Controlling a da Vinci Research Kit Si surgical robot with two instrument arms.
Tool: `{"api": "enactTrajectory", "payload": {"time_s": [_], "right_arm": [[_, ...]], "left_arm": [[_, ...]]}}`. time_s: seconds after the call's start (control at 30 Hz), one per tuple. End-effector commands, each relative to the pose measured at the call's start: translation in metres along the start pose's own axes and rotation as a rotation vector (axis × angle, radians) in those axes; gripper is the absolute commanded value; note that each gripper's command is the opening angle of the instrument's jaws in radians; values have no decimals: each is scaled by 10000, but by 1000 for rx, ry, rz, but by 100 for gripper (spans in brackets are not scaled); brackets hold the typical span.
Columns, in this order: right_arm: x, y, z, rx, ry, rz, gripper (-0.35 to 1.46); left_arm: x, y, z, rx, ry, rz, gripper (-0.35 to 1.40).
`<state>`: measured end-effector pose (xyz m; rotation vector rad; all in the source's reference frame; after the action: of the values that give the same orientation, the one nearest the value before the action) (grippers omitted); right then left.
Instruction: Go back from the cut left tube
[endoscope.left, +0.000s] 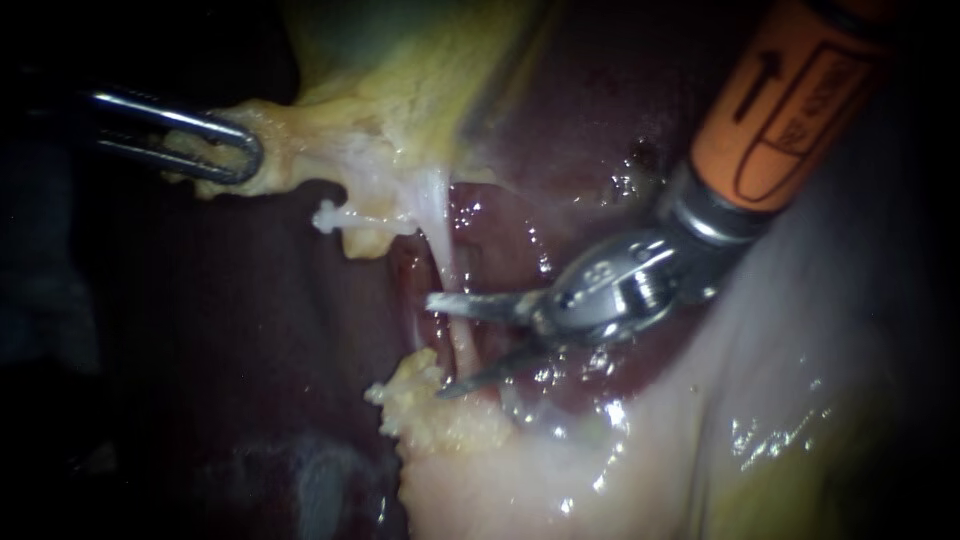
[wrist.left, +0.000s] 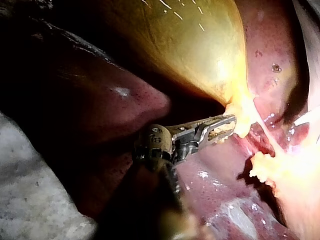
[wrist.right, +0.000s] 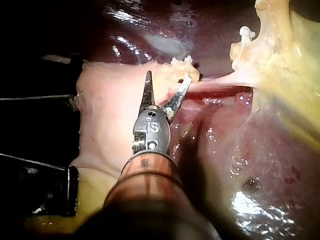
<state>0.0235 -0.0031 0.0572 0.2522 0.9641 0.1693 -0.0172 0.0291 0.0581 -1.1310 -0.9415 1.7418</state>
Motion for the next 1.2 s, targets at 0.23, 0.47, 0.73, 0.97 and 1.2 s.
{"api": "enactTrajectory", "payload": {"time_s": [0.23,0.47,0.73,0.97,1.2], "right_arm": [[-8,9,-42,3,9,6,143],[-6,12,-52,-3,18,9,142],[-6,13,-50,-6,20,10,140],[-5,13,-49,-7,20,11,140],[-5,14,-47,-8,20,11,140]], "left_arm": [[0,-1,1,0,0,0,-35],[2,-2,3,-2,-1,0,-35],[2,-6,19,6,4,1,-35],[-6,-23,46,18,10,10,-35],[-10,-43,77,19,0,17,-35]]}}
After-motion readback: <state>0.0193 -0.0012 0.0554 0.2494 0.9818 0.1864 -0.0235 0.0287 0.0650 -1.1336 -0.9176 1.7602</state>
